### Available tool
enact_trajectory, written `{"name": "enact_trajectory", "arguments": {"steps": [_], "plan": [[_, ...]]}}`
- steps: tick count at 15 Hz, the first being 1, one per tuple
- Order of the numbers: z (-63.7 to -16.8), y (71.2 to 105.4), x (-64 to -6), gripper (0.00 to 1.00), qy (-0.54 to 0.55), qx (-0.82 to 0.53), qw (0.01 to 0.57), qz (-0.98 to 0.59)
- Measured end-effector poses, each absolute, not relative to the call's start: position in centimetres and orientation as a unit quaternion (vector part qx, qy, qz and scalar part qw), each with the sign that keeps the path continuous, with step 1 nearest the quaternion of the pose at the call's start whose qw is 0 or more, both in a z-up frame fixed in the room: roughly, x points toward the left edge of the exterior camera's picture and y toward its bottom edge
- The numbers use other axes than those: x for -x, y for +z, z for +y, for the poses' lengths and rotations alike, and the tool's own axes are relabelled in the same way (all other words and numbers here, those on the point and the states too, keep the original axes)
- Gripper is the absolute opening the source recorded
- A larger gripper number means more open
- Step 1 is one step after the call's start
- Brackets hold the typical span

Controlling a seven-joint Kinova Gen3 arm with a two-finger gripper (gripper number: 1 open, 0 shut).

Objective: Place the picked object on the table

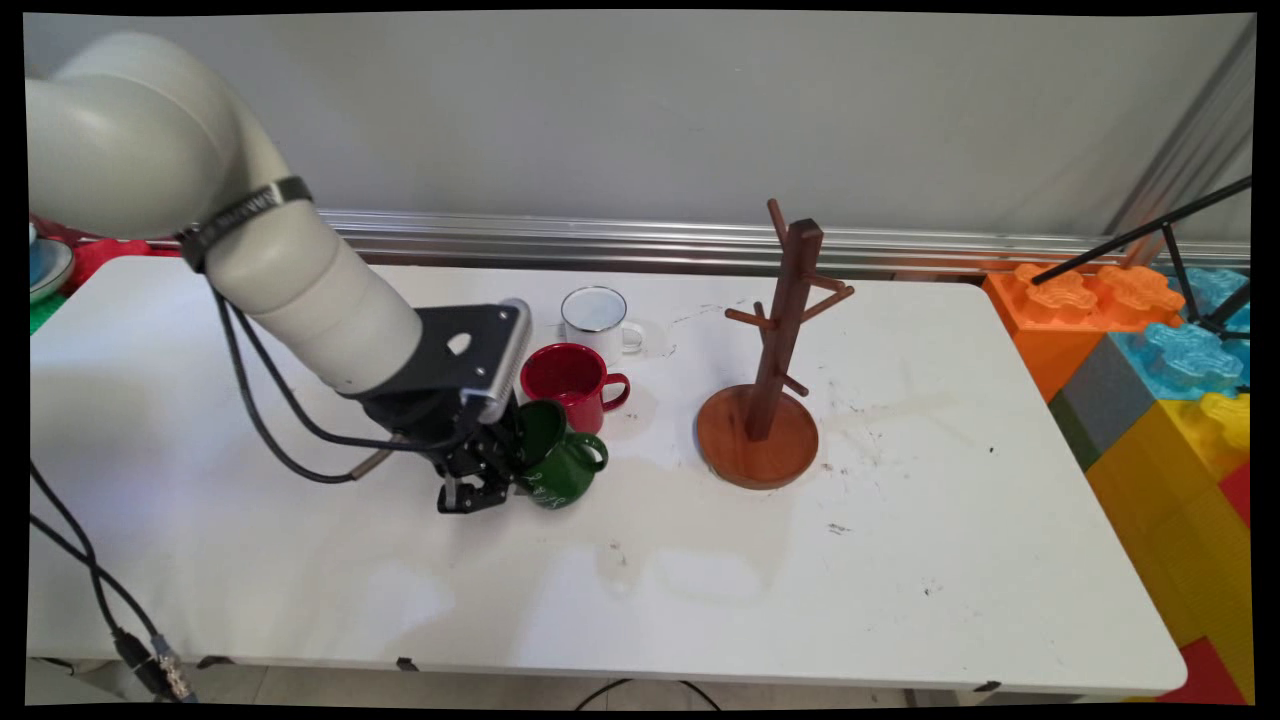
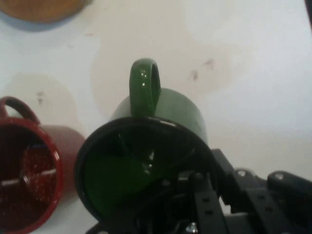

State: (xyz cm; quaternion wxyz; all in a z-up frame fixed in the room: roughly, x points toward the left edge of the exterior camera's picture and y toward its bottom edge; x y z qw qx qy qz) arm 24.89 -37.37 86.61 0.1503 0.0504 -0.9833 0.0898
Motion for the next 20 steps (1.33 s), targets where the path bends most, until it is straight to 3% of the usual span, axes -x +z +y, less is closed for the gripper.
{"name": "enact_trajectory", "arguments": {"steps": [17,18,20], "plan": [[-38.5,82.4,-20.1,0.00,0.072,-0.037,0.091,-0.993],[-38.5,82.3,-19.9,1.00,0.071,-0.037,0.090,-0.993],[-38.5,82.1,-19.7,1.00,0.070,-0.036,0.090,-0.993]]}}
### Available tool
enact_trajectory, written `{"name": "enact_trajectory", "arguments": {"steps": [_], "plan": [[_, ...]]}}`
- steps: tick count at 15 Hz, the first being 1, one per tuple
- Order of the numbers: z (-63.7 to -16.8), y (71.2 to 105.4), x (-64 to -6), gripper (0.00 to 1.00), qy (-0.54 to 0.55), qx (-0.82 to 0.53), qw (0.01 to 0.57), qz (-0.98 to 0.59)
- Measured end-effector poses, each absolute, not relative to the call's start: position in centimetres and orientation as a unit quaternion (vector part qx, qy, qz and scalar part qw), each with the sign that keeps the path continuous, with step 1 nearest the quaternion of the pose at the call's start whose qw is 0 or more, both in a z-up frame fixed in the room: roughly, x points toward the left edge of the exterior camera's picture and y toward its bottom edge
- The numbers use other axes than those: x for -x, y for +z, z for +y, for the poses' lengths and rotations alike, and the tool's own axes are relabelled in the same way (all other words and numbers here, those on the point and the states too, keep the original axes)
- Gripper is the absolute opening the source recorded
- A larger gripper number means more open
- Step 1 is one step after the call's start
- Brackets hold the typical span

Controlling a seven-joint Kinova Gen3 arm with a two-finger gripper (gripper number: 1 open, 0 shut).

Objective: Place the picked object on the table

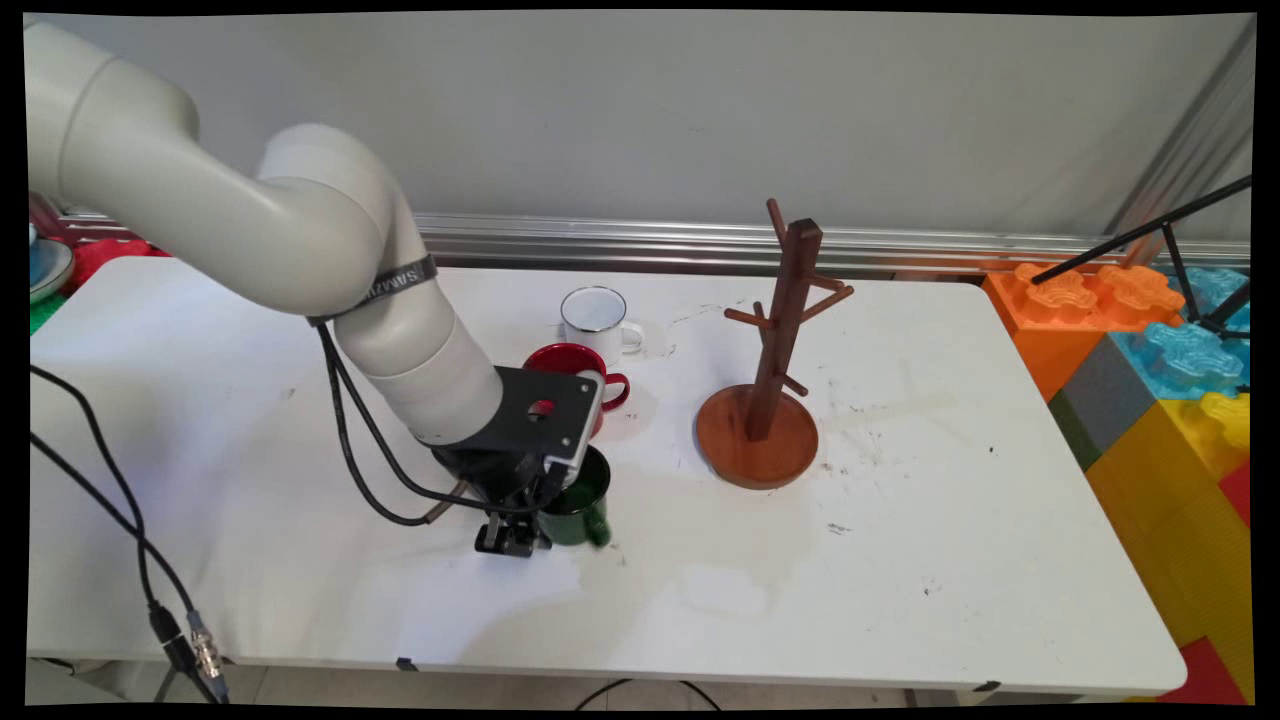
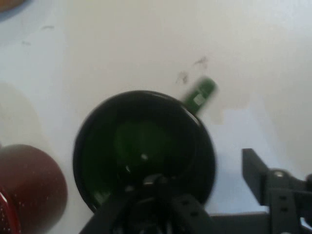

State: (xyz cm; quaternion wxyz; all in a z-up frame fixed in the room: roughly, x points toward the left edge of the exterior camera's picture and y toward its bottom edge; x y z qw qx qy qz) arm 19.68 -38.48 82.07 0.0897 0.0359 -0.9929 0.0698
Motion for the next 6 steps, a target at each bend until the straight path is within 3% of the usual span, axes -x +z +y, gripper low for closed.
{"name": "enact_trajectory", "arguments": {"steps": [6], "plan": [[-38.20,81.96,-19.22,1.00,0.068,-0.031,0.099,-0.992]]}}
